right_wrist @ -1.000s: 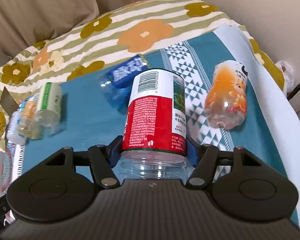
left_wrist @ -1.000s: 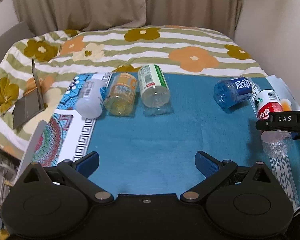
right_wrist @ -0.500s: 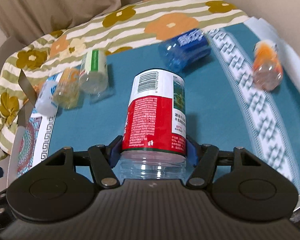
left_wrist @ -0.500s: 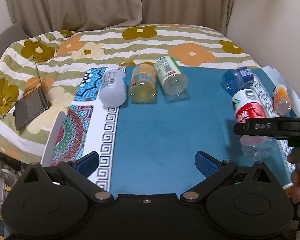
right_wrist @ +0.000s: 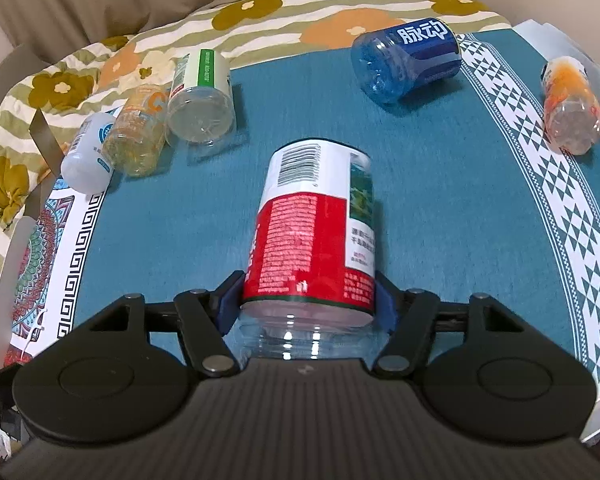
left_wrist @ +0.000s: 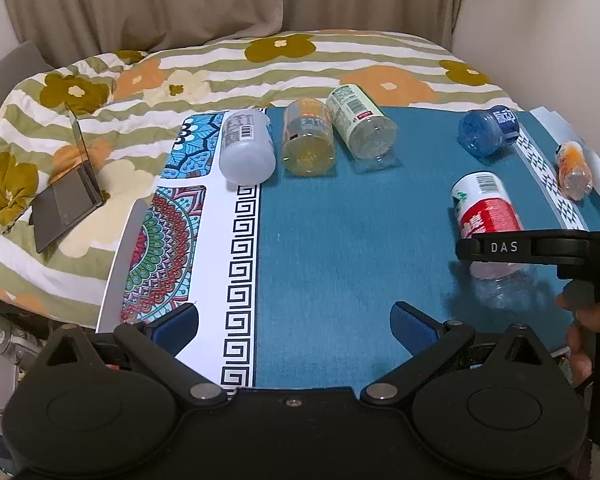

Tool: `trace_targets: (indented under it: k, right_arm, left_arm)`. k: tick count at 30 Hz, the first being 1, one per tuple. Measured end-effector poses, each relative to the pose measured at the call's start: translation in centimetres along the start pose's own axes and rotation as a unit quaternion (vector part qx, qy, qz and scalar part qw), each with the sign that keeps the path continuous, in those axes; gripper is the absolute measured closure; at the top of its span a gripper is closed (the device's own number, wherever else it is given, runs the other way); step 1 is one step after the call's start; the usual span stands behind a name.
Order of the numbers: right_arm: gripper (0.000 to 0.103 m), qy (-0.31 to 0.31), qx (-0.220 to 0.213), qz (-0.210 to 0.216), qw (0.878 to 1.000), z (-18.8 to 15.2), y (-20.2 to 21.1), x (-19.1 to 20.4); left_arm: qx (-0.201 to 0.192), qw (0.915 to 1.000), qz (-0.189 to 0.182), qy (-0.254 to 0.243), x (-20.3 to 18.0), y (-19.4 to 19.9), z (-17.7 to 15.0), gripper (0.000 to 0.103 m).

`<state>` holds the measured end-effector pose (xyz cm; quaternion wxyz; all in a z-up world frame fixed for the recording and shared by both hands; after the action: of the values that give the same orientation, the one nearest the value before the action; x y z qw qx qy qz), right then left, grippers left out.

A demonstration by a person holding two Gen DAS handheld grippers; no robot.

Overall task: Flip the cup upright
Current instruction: 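Lift the red-and-white bottle with the right tool toward the left tool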

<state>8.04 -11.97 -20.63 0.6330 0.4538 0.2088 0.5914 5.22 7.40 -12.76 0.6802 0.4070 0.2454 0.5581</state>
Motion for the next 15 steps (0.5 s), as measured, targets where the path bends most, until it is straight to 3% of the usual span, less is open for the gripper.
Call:
trace_targets:
  k: [3, 15]
  right_arm:
    - [0.003, -0.003, -0.004, -0.004, 1.000, 0.2, 0.2, -0.1]
    - [0.002, -0.004, 0.001, -0.008, 1.000, 0.5, 1.0, -0.4]
  left_arm:
    - [0.000, 1.0000, -0.003, 0.002, -0.1, -0.1, 0.2, 0.000]
    - [-0.010, 0.9998, -0.011, 0.014, 0.0, 0.4, 1.2, 0.000]
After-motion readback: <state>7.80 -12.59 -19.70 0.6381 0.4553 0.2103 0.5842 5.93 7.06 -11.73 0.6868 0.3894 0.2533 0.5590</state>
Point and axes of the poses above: each gripper's, at about its wrist camera, not at the fingertips, and y roughly against the way its jaws point, x to its left, z to its top, the point moved 7 cm from there along -y, roughly the way its jaws point, and after that the axes turned 6 degrees about -y, right-handed, at the moved point
